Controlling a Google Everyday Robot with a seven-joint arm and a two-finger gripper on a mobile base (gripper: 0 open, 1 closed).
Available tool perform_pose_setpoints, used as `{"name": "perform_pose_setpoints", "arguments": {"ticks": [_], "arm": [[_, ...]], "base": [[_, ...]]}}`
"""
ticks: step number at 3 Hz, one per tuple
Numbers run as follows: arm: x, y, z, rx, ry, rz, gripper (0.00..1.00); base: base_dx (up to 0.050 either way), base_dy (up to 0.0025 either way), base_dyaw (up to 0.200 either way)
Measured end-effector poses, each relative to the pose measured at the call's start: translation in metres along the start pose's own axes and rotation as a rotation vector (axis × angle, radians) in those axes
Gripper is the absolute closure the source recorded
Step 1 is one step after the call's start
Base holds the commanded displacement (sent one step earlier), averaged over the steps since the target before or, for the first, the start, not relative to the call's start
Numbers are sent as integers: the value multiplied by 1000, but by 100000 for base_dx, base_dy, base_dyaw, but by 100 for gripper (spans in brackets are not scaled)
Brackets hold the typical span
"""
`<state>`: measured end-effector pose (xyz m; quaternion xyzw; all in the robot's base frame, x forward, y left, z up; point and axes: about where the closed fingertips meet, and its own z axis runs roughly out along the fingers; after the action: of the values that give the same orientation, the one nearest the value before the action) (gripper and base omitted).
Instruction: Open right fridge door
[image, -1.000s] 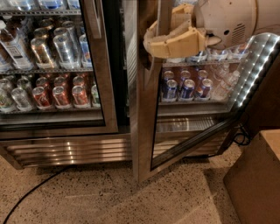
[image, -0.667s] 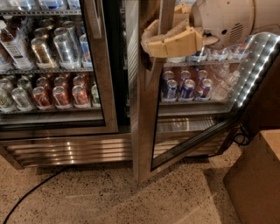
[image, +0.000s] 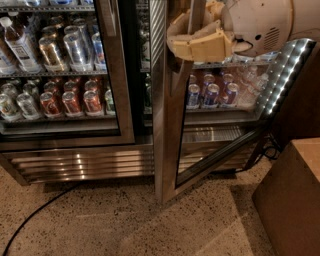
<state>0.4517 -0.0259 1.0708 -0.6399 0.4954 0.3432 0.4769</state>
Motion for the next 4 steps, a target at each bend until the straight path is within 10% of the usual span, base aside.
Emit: {"name": "perform_pose_setpoints", "arguments": {"ticks": [1, 4], "arm": [[0, 0, 0, 0, 0, 0, 0], [4, -7, -6, 0, 1, 0, 0]], "base": [[-4801, 1, -3], [0, 0, 0]]}}
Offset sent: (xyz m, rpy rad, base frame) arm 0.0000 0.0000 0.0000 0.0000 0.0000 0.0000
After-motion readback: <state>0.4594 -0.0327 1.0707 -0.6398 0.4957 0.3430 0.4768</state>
